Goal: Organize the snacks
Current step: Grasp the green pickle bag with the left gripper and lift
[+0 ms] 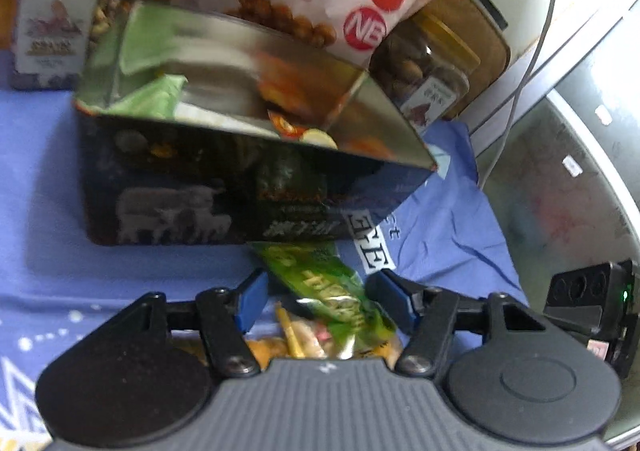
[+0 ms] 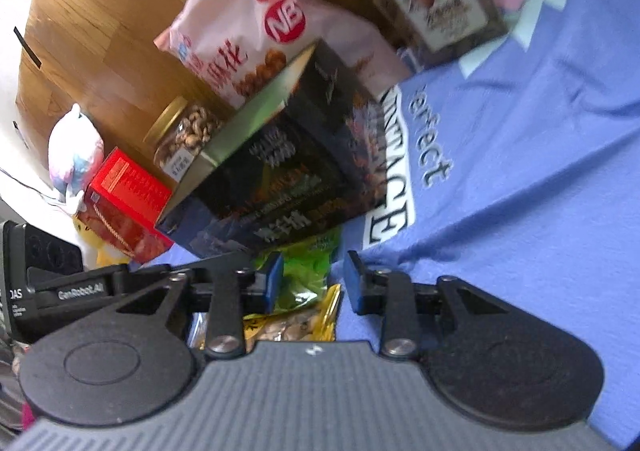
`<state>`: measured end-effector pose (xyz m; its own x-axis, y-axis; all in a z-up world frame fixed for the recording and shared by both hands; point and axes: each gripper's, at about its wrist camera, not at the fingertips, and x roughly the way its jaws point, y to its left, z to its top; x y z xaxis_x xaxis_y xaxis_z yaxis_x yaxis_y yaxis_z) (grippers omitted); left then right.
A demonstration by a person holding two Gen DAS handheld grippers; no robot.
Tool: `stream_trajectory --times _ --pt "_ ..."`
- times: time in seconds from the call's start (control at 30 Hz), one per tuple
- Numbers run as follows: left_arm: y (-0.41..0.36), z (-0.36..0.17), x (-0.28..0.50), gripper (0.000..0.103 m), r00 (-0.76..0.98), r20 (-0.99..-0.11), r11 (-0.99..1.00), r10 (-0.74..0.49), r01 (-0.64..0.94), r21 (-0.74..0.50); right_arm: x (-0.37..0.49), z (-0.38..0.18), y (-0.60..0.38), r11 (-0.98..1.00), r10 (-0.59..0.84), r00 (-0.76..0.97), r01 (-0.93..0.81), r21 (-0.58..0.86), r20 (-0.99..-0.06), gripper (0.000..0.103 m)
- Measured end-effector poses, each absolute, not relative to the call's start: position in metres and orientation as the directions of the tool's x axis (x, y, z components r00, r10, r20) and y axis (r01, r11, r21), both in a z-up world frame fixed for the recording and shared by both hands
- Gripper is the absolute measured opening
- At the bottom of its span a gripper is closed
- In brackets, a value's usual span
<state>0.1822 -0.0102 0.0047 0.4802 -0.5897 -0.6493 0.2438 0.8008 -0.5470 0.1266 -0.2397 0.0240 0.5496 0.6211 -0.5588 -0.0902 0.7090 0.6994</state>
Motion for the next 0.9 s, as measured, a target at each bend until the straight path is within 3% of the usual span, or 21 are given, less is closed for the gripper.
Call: stream_trajectory --times 0.07,0.13,0.2,0.37,0.4,0.47,0.73,0.83,0.9 --pt "-0.013 0.003 0.179 0.049 0.491 -0.645 0.804 -0.586 0.252 -0.539 0.127 0.02 -0.24 0.688 0.637 0.543 -0.079 0.722 -0.548 0.023" --pt "-0.011 0.006 0.175 0.035 0.49 -0.64 0.8 -0.592 0.26 -0.541 0.125 0.021 -0.242 0.675 0.652 0.536 -0.087 0.732 -0.537 0.014" --pt "-0.006 0.013 0.168 0.031 0.501 -0.623 0.793 -0.6 0.269 -0.547 0.12 0.027 -0.238 0.664 0.673 0.522 -0.113 0.739 -0.524 0.013" --pt "0.018 0.037 0.13 0.028 0.554 -0.543 0.765 -0.63 0.327 -0.555 0.101 0.05 -0.22 0.646 0.709 0.515 -0.203 0.736 -0.481 0.013" --pt "0.025 0.039 0.121 0.022 0.552 -0.53 0.753 -0.644 0.335 -0.566 0.095 0.054 -0.213 0.641 0.72 0.507 -0.226 0.734 -0.474 0.01" --pt "0.038 0.04 0.103 0.023 0.559 -0.521 0.75 -0.645 0.332 -0.572 0.085 0.06 -0.195 0.632 0.744 0.479 -0.276 0.724 -0.466 0.005" --pt "0.094 0.012 0.068 0.014 0.602 -0.537 0.761 -0.591 0.194 -0.62 0.045 0.067 -0.129 0.673 0.74 0.397 -0.44 0.594 -0.544 0.009" --pt "0.111 0.002 0.067 0.014 0.607 -0.545 0.756 -0.578 0.147 -0.638 0.033 0.07 -0.11 0.717 0.689 0.424 -0.512 0.472 -0.587 0.029" --pt "0.118 -0.003 0.069 0.014 0.603 -0.535 0.737 -0.592 0.135 -0.663 0.023 0.074 -0.1 0.749 0.637 0.469 -0.563 0.348 -0.612 0.06"
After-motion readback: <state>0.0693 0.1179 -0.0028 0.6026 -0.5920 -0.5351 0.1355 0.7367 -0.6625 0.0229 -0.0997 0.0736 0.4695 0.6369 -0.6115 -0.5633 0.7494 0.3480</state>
